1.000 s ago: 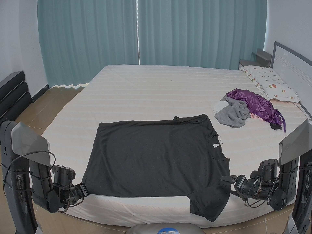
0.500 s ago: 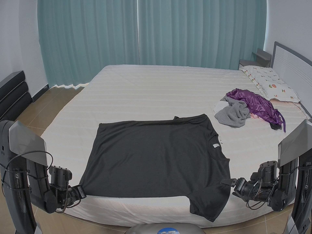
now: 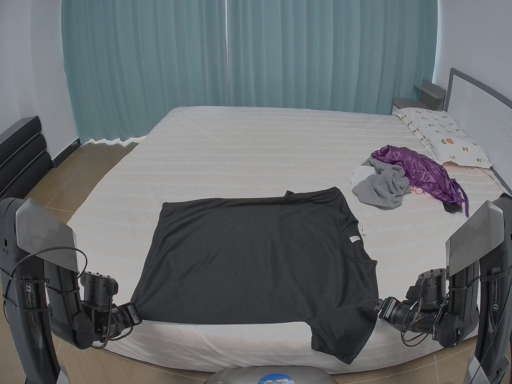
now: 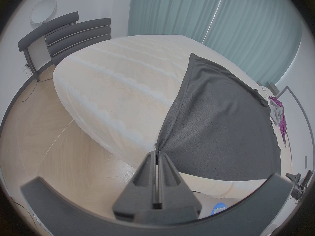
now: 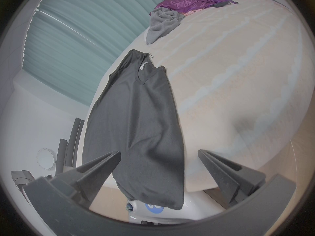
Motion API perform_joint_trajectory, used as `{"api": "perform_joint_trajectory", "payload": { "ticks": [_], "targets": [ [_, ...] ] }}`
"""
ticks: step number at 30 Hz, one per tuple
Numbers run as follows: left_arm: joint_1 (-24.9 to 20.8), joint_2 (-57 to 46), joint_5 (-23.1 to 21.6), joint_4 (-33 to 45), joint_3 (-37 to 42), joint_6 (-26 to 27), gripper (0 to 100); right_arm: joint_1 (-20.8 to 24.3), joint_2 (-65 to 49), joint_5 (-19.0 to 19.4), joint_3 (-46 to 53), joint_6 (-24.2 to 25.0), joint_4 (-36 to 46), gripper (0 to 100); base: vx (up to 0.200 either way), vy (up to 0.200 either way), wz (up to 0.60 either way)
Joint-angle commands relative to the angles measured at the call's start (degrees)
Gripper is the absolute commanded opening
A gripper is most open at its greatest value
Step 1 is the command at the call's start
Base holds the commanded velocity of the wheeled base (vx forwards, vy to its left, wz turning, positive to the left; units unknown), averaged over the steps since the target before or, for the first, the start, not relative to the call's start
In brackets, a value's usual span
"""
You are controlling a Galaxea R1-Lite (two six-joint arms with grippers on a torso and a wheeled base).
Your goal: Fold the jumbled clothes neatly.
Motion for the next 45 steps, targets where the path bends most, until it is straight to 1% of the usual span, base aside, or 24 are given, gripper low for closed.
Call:
{"api": "perform_joint_trajectory", "payload": {
  "ticks": [1,9,10,17,22,29,32,33,42,45],
  "targets": [
    [0.0,0.1,0.0,0.0,-0.1,0.0,0,-0.1,0.8,-0.5,-2.3,-0.1,-0.8,100,0.000,0.000,0.00],
    [0.0,0.1,0.0,0.0,-0.1,-0.1,0,-0.4,2.2,-1.4,-5.7,-0.2,-0.8,100,0.000,0.000,0.00],
    [-0.1,0.1,-0.1,0.0,-0.1,-0.1,0,-0.4,2.7,-1.4,-6.1,-0.2,-0.8,0,0.000,0.000,0.00],
    [-0.1,0.1,-0.1,0.0,-0.1,-0.1,0,-0.5,2.5,-3.6,-5.4,-1.0,-0.8,0,0.000,0.000,0.00],
    [-0.2,0.1,-0.1,0.0,-0.1,-0.1,0,-1.2,2.0,-3.6,-4.0,-2.1,-0.9,0,0.000,0.000,0.00],
    [-0.2,0.2,-0.1,0.0,-0.1,-0.1,0,-3.4,-0.2,-3.5,-1.0,-3.4,-0.8,0,0.000,0.000,0.00],
    [-0.2,0.2,-0.1,0.0,-0.1,-0.1,0,-3.4,-0.2,-3.5,-1.0,-3.4,-0.8,0,0.000,0.000,0.00],
    [-0.2,0.1,-0.5,0.0,0.0,-0.1,0,-3.7,-0.1,-3.1,0.5,-4.5,-0.8,0,0.000,0.000,0.00],
    [-0.2,0.1,-0.8,0.0,0.2,-0.1,0,-4.1,-0.2,-2.9,2.1,-6.0,-0.9,0,0.000,0.000,0.00],
    [-0.2,0.0,-0.8,0.0,0.3,0.0,0,-4.1,-0.2,-2.8,3.0,-7.5,-0.9,0,0.000,0.000,0.00]
  ]
}}
